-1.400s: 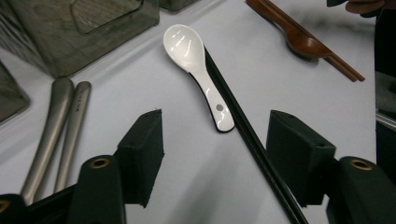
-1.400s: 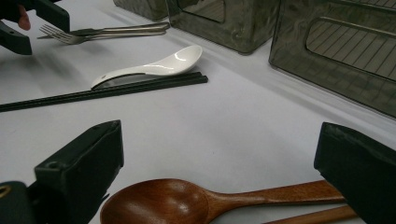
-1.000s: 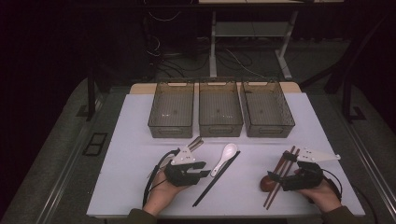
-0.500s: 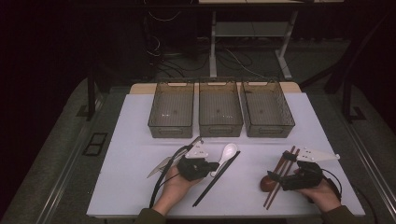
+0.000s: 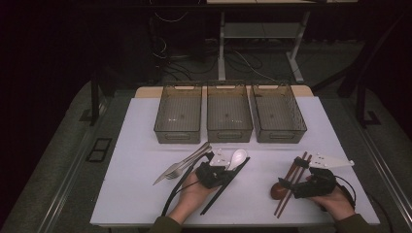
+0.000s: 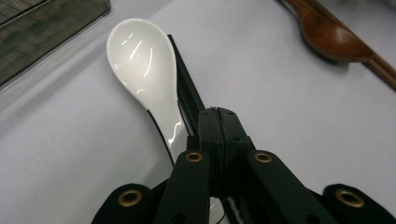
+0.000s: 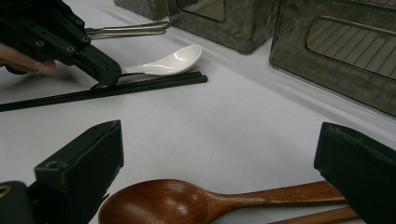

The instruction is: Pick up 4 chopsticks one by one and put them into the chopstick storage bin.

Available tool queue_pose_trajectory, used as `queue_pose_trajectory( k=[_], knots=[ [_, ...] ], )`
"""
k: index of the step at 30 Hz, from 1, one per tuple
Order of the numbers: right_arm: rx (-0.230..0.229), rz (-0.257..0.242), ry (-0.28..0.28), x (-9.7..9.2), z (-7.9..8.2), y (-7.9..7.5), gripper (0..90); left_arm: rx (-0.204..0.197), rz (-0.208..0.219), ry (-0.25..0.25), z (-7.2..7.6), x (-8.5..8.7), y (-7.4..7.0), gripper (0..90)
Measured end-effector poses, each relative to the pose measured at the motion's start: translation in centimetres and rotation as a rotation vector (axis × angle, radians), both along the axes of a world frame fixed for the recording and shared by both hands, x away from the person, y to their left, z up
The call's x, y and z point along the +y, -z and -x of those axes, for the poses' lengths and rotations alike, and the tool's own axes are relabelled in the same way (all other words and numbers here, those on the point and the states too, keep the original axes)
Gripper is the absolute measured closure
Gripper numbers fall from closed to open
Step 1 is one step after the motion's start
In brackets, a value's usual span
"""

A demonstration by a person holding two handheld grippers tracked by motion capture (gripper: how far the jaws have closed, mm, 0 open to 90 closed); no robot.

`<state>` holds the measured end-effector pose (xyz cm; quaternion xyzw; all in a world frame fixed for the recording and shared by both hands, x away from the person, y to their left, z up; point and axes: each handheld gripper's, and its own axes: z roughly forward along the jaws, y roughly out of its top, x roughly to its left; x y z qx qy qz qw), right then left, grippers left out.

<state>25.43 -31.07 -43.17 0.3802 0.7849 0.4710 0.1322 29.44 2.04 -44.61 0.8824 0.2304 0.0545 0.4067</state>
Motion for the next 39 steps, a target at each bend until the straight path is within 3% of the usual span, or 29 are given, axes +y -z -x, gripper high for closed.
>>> queue_pose_trajectory(
  k=[8, 15, 21, 29, 39],
  knots=[
    [0.001, -0.002, 0.001, 0.0, 0.0, 0.0, 1.3, -0.016, -0.024, -0.019, -0.1, 0.1, 0.2, 88.9],
    [0.001, -0.003, 0.0, 0.0, 0.0, 0.0, 1.3, -0.047, -0.073, -0.044, -0.6, 0.9, 0.0, 88.8],
    [0.001, -0.002, 0.0, 0.0, 0.0, 0.0, 1.3, -0.031, -0.04, -0.056, -0.5, 0.8, -0.1, 87.8],
    [-0.001, -0.002, 0.002, 0.0, 0.0, 0.0, 1.3, 0.009, 0.012, -0.09, -0.4, -0.1, 0.0, 71.7],
    [-0.002, -0.006, 0.003, -0.1, 0.0, -0.1, 1.3, 0.002, -0.037, -0.064, -0.2, -1.3, 0.5, 69.4]
  ],
)
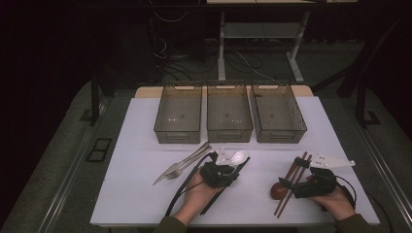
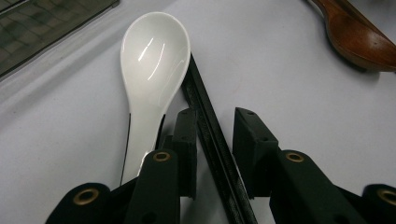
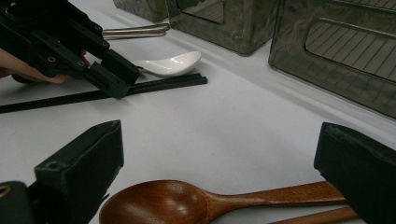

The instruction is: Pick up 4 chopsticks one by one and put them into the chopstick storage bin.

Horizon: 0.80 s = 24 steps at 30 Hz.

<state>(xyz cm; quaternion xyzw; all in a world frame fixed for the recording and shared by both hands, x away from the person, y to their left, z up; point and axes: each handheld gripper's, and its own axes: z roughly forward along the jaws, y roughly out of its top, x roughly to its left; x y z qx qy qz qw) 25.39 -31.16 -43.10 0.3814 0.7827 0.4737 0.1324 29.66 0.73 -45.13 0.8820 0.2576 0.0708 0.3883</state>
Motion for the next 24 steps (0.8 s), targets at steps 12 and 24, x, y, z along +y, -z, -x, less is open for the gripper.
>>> queue_pose_trajectory(
  k=[12, 24],
  knots=[
    [0.001, 0.001, -0.002, 0.06, 0.01, 0.01, 1.3, -0.01, -0.006, 0.002, 0.08, -0.07, 0.06, 75.2],
    [0.001, 0.003, -0.005, 0.09, 0.0, 0.03, 1.3, 0.009, 0.004, 0.022, 0.05, -0.09, 0.04, 76.7]
  ],
)
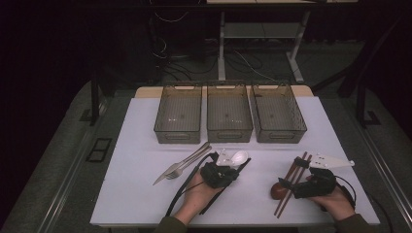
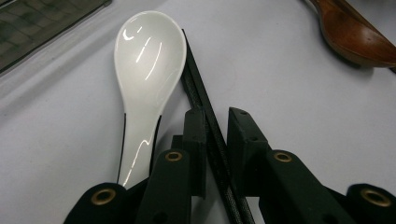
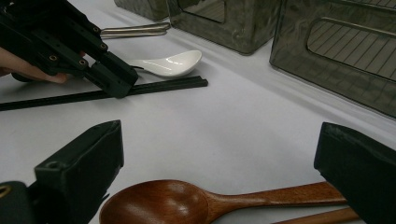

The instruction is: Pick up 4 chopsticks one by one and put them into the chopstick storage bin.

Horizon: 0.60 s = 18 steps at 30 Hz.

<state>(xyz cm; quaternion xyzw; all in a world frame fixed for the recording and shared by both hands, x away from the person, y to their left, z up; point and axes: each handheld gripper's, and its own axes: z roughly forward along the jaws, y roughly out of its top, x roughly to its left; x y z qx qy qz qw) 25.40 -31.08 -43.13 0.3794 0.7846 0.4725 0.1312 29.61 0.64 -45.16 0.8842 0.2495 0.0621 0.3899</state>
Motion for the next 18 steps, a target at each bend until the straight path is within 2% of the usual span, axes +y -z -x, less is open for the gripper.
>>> queue_pose_trajectory(
  k=[11, 13, 18],
  knots=[
    [0.001, -0.002, 0.0, 0.0, 0.0, 0.0, 1.3, 0.009, 0.013, 0.061, 0.3, -0.6, 0.1, 78.2],
    [0.001, -0.002, 0.0, 0.0, 0.0, 0.0, 1.3, -0.002, 0.005, 0.083, 0.3, -0.7, 0.0, 78.3],
    [0.0, -0.002, 0.0, 0.0, 0.0, 0.0, 1.4, 0.001, 0.006, 0.126, 0.5, -1.1, 0.0, 78.9]
  ],
)
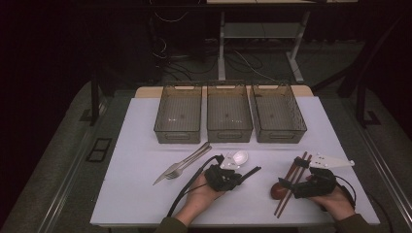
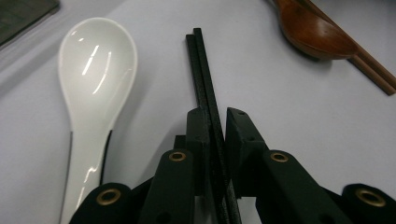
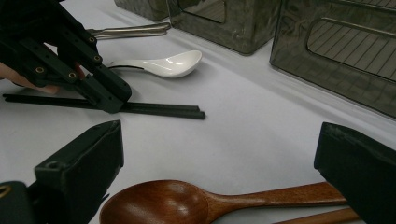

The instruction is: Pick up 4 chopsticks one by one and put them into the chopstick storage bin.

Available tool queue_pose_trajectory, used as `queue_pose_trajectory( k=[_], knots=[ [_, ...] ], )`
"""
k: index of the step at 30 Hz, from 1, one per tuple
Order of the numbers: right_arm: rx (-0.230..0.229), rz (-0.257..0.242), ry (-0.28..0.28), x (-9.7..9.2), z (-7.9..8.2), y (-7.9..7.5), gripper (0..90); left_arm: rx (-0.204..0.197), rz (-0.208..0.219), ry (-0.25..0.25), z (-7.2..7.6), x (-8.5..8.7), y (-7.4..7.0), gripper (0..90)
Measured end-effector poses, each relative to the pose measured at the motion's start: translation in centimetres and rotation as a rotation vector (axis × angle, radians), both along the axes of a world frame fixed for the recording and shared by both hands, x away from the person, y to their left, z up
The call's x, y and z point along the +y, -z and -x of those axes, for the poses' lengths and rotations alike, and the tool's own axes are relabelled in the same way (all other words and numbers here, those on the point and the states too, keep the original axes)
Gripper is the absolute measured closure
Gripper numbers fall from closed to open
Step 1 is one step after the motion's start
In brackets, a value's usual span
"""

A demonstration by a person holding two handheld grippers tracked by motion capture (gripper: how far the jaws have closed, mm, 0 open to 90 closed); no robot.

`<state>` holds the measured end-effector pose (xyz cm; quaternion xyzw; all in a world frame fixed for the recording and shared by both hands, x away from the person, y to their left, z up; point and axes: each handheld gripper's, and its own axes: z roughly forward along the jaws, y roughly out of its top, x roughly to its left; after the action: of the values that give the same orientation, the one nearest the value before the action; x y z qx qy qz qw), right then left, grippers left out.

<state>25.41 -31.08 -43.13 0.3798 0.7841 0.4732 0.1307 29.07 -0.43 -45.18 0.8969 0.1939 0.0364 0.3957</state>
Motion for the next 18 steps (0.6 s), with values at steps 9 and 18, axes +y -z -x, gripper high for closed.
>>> queue_pose_trajectory(
  k=[9, 18],
  knots=[
    [0.001, 0.0, -0.002, -0.04, 0.02, -0.03, 1.3, 0.003, -0.002, 0.03, 0.14, -0.2, -0.02, 79.3],
    [-0.001, -0.003, -0.003, -0.07, 0.0, -0.02, 1.3, 0.028, 0.047, 0.017, 0.24, 0.28, -0.61, 71.3]
  ],
)
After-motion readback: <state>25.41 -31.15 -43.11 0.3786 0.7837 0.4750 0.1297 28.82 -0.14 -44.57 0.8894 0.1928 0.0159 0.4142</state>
